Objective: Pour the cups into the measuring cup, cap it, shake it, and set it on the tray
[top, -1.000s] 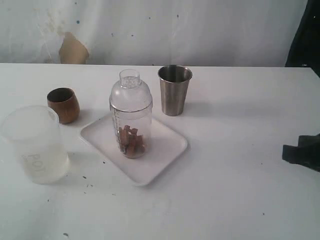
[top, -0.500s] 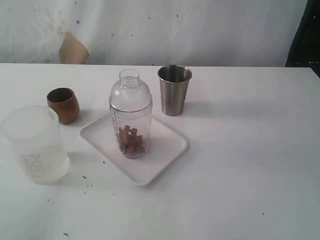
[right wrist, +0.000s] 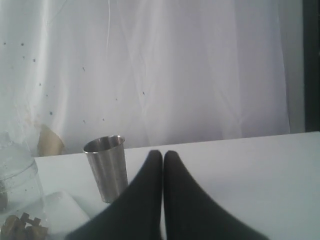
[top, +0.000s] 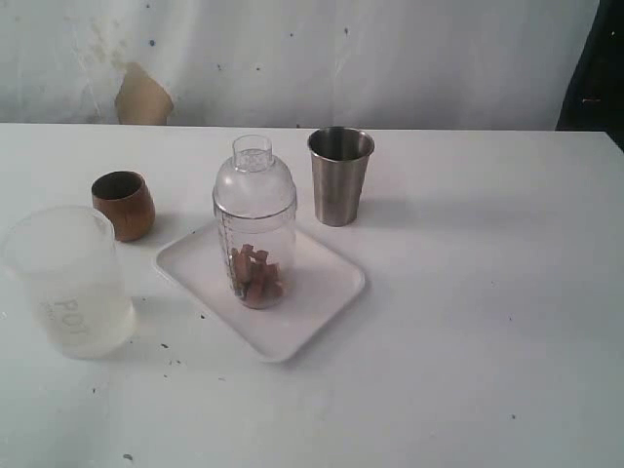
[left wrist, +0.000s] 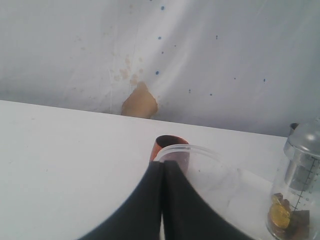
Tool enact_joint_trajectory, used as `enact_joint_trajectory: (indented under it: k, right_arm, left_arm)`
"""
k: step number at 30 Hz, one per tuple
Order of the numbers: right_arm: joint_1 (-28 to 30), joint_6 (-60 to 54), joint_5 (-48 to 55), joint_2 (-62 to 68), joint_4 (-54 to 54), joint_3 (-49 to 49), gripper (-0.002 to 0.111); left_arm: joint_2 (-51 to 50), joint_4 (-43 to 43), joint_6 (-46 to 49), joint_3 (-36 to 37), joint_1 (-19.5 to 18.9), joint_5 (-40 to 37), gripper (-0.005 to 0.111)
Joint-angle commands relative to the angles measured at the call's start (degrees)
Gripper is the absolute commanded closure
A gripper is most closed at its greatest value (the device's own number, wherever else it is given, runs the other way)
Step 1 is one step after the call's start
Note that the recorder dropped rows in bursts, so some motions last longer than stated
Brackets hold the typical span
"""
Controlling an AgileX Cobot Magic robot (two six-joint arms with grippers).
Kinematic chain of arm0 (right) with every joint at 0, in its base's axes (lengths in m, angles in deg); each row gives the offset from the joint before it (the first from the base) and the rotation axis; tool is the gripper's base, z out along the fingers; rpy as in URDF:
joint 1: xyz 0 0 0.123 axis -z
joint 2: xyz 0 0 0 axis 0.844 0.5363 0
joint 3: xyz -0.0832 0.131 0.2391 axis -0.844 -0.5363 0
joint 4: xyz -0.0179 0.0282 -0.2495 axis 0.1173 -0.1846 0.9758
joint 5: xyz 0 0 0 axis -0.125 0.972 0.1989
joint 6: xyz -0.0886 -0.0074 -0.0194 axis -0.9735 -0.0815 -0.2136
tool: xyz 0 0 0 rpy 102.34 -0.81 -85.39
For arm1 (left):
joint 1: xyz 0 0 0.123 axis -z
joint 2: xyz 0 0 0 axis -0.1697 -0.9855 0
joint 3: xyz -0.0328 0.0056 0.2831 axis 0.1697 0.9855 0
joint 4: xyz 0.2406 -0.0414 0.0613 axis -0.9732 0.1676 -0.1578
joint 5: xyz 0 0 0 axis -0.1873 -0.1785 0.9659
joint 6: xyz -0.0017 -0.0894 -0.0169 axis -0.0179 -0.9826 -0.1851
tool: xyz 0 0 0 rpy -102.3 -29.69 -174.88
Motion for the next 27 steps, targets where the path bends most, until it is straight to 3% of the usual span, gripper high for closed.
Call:
enact_joint_trajectory:
  k: [1,4,16,27]
  right_arm:
    - [0.4,-0.7,0.1,-1.4,0.1,-0.3,0.108]
    - [0.4,-5.2,0.0,-1.4,0.4,-0.3,0.108]
    - [0.4,-5.3,10.3,-1.4,0.5,-0.3,0.108]
    - [0.4,-4.3,10.5,-1.4,0.5,-0.3,0.108]
  left_arm:
    - [0.2,0.2,0.0,0.3,0.0,0.3,0.107]
    - [0.2,0.2,0.0,0.3,0.0,0.3,0.107]
    - [0.2,0.2,0.0,0.3,0.0,0.3,0.107]
    - [0.2,0.2,0.0,0.3,0.0,0.3,0.107]
